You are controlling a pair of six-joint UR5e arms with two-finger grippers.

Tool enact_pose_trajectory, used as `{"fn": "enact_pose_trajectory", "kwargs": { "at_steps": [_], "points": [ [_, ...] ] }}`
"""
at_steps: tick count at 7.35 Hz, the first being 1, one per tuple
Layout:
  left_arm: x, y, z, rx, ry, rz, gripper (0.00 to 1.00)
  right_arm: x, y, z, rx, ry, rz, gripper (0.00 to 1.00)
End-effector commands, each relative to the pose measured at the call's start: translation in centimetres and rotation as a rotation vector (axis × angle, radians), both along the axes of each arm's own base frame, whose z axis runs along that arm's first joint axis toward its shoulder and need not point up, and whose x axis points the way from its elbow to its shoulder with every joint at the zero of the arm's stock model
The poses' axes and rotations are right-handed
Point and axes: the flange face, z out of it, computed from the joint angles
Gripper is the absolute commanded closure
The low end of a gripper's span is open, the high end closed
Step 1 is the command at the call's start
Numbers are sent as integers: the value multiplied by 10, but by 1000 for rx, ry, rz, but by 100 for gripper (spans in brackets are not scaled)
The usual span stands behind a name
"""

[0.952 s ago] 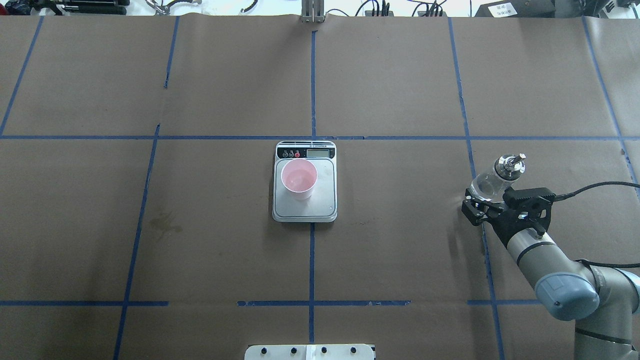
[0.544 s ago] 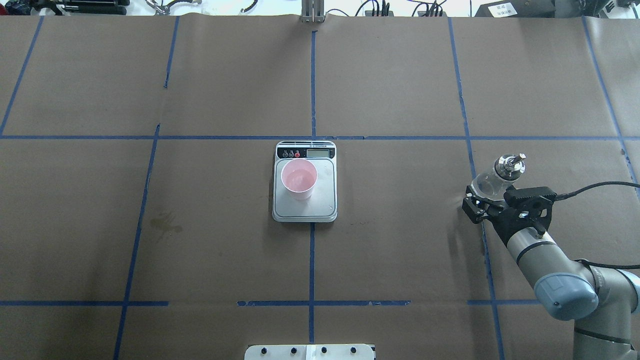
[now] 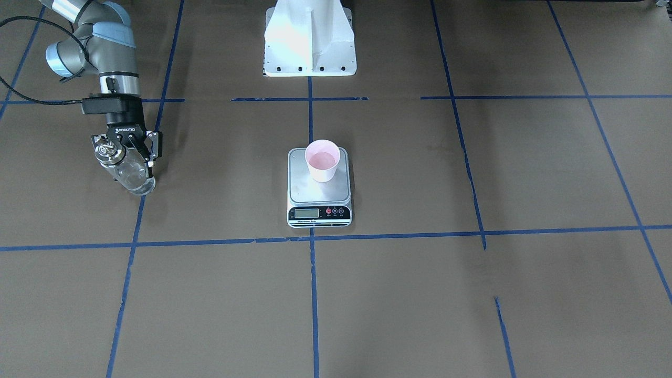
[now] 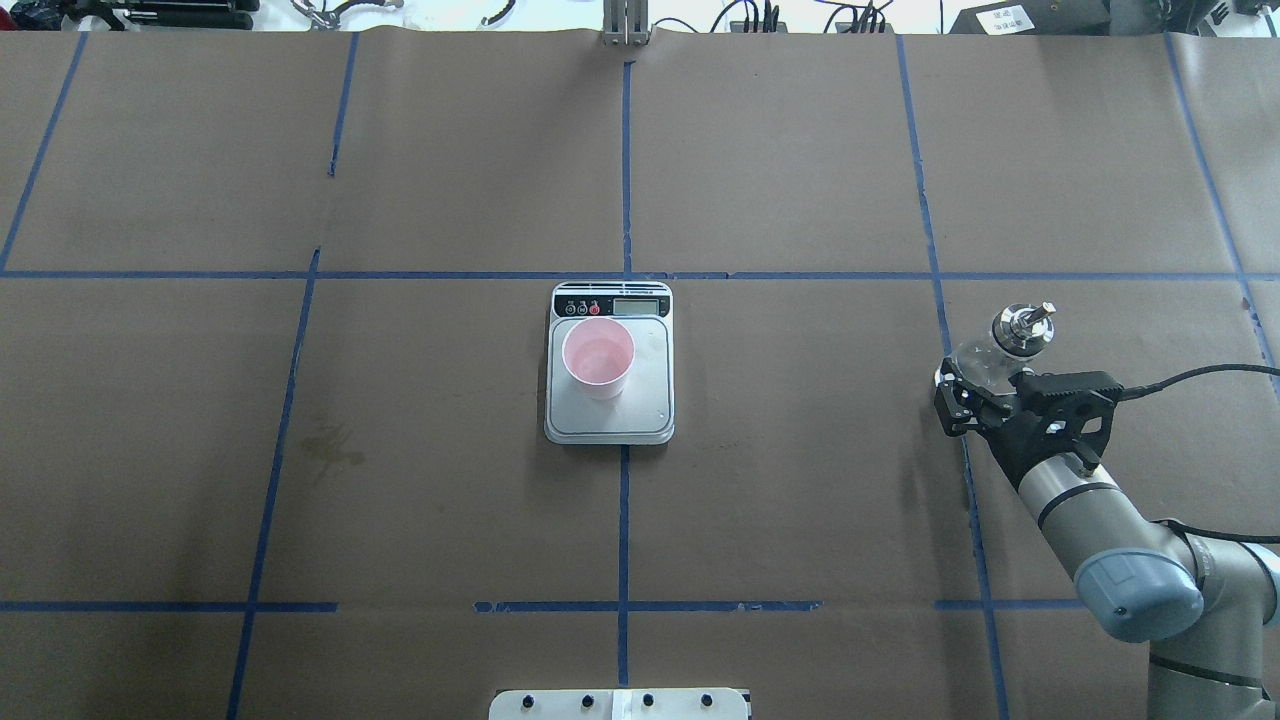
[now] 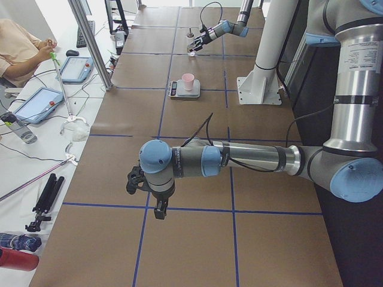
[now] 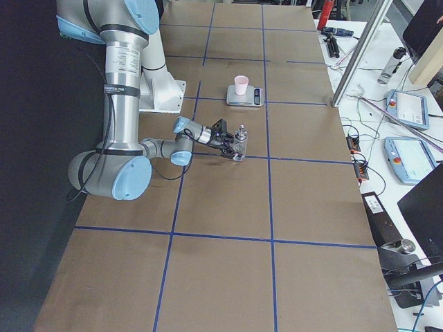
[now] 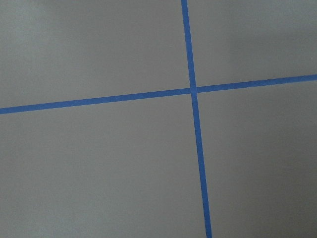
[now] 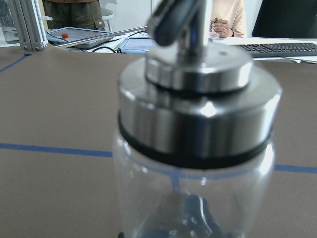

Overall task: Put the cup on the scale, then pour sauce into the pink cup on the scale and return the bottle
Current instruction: 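Move the right gripper to the glass dispenser and grasp its body, then lift the dispenser with the right gripper and tilt its spout over the pink cup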

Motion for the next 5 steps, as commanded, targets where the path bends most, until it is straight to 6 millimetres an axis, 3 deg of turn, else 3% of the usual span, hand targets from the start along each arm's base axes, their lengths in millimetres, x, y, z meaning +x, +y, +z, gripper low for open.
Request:
{"fn": "enact_pose_trajectory", "kwargs": {
  "at_steps": [1,3,5],
  "points": [
    [1,-1,0,6,-1,1,0,2,-1,-12,18,-15,15,100],
    [1,-1,-2,9,-1,1,0,7,-3,-30,53,2,9,100],
    [2,-2,-2,21,-2,4,0,-8,-29,-72,162,123,-11,100]
  ]
}}
